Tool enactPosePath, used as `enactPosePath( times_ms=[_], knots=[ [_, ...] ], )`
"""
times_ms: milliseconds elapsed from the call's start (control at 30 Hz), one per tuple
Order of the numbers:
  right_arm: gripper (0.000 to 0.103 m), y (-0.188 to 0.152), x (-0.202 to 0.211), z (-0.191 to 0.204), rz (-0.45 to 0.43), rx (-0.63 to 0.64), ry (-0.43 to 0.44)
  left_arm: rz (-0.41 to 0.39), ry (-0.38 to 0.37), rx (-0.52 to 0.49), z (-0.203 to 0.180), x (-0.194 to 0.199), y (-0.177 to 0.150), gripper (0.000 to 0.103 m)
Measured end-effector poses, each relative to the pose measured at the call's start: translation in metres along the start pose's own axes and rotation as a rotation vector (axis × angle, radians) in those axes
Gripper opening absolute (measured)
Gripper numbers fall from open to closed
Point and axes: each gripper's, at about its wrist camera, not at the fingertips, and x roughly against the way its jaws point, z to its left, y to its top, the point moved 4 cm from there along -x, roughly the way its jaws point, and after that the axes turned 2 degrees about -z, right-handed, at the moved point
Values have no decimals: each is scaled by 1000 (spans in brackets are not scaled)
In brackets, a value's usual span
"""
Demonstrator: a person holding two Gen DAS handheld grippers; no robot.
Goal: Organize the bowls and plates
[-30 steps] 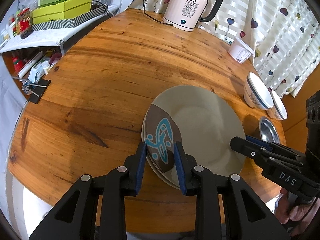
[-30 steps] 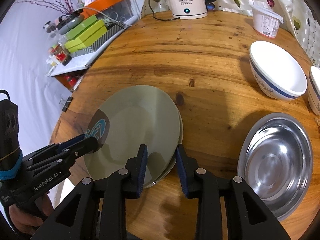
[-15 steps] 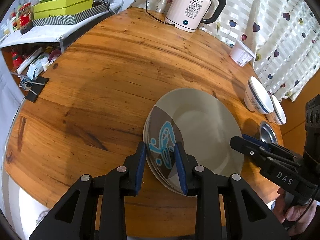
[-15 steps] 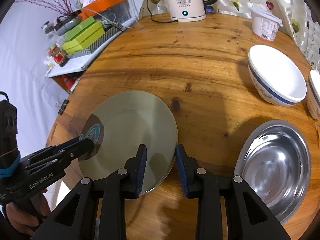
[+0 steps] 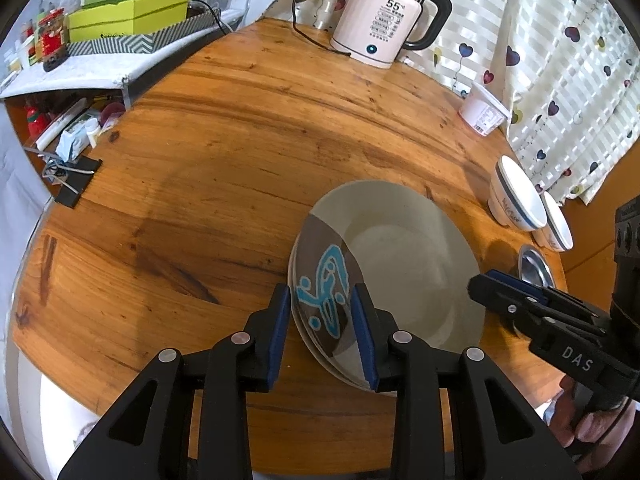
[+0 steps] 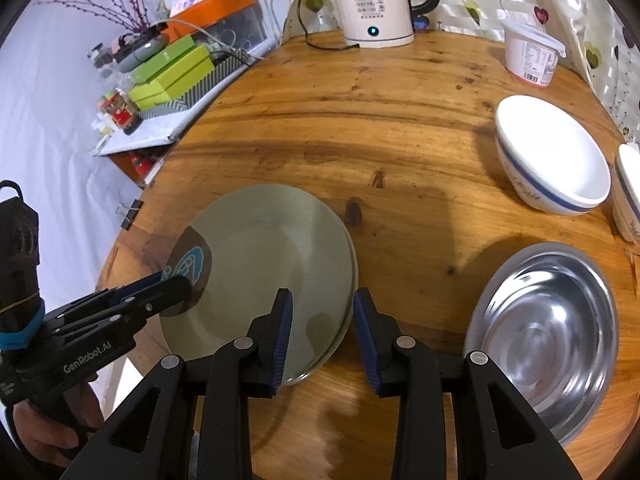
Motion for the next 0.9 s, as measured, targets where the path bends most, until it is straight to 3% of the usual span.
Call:
enactPosePath(
  times_ms=[467,900],
  knots=[
    [32,-5,45,2,-75,36,52,-83,-21,-77,-33,37,7,32],
    [32,-9,73,-9,-126,34,41,-89,-61,-149,-69,40,9,32]
  ],
)
